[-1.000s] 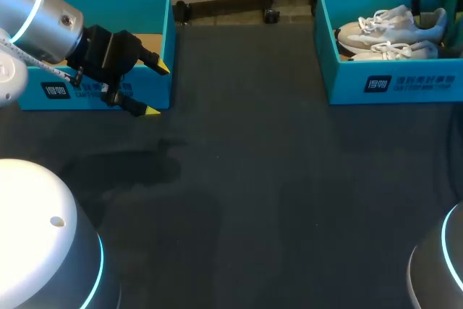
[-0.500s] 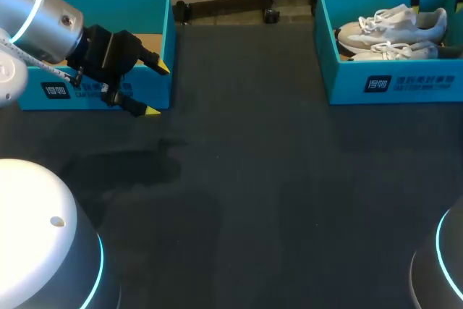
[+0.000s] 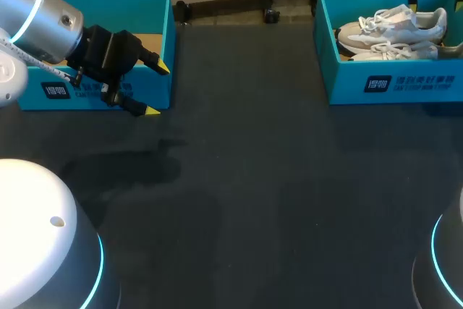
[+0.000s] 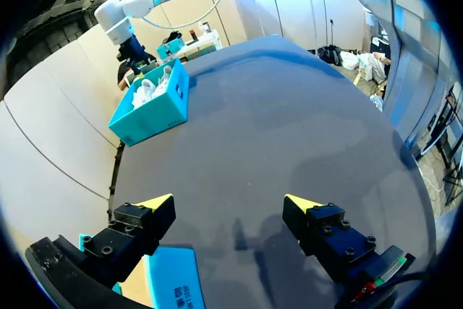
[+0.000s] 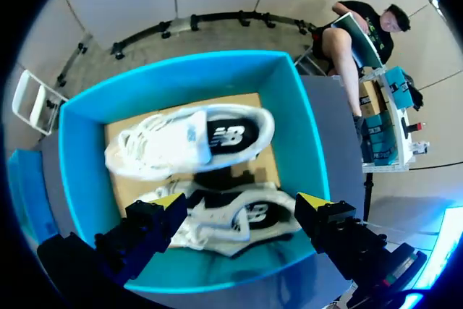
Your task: Take the shoe out of the shoebox, open the shoe tongue, remove and reinsert the insole, then place the shoe into the shoebox
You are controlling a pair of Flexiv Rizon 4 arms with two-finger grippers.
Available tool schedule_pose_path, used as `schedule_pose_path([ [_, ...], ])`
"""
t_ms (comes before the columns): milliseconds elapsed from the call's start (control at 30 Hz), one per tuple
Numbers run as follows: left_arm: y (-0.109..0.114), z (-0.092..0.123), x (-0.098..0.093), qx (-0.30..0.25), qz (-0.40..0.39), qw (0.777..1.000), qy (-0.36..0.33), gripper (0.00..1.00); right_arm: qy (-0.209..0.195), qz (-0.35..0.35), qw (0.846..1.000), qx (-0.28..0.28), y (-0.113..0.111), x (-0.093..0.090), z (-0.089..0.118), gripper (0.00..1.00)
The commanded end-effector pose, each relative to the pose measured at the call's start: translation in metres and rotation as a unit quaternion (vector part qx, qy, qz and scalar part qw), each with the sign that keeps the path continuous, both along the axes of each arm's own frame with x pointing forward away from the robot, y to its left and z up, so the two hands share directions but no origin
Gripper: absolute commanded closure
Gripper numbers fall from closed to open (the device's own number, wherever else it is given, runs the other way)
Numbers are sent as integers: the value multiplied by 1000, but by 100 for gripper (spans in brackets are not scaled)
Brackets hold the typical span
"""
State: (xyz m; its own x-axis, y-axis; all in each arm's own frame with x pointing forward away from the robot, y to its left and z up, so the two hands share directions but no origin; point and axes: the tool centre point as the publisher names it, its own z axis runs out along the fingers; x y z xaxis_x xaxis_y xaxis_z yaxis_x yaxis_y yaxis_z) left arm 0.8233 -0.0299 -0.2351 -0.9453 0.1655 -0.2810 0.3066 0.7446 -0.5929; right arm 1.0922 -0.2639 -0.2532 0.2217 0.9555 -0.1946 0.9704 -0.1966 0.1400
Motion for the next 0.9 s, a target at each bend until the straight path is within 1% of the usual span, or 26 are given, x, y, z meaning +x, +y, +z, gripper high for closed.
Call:
schedule_pose_path([
  [33,0,0,-1,2,0,1000,0,0,-38,10,999,6,2,-28,13,0],
  [167,-1,10,4,7,91,996,20,0,-38,10,999,6,2,-28,13,0],
  [233,-1,13,8,12,135,990,27,0,-38,10,999,6,2,-28,13,0],
  [267,-1,16,11,27,170,985,31,0,-38,10,999,6,2,-28,13,0],
  [300,-1,18,11,21,178,983,30,0,-38,10,999,6,2,-28,13,0],
  [333,0,22,12,34,211,976,37,0,-38,10,999,6,2,-28,13,0],
  [400,1,24,16,42,244,967,56,0,-38,10,999,6,2,-28,13,0],
  [433,0,24,20,59,278,957,65,0,-38,10,999,6,2,-28,13,0],
  [467,0,24,21,58,283,955,64,0,-38,10,999,6,2,-28,13,0],
  [533,2,28,25,72,334,936,88,0,-38,10,999,6,2,-28,13,0],
  [567,2,29,26,71,345,931,94,0,-38,10,999,6,2,-28,13,0],
  [600,3,31,28,89,381,913,113,0,-38,10,999,6,2,-28,13,0],
  [633,4,32,30,78,398,906,121,0,-38,10,999,6,2,-28,13,0],
  [667,6,35,32,88,437,885,137,0,-38,10,999,6,2,-28,13,0],
  [700,6,36,33,87,445,879,143,0,-34,15,999,5,3,-30,14,0],
  [733,8,39,34,81,466,868,151,0,-27,24,999,9,4,-33,14,0],
  [767,10,40,37,88,497,846,170,0,-21,29,999,13,6,-36,14,0],
  [800,11,42,38,84,514,834,179,0,-15,32,999,17,7,-40,14,0],
  [833,13,43,39,88,540,817,184,0,-11,36,999,23,7,-43,14,0],
  [867,17,43,41,96,571,787,214,0,4,44,999,28,10,-51,14,0],
  [900,19,42,42,99,599,765,217,0,6,46,998,30,12,-54,15,0],
])
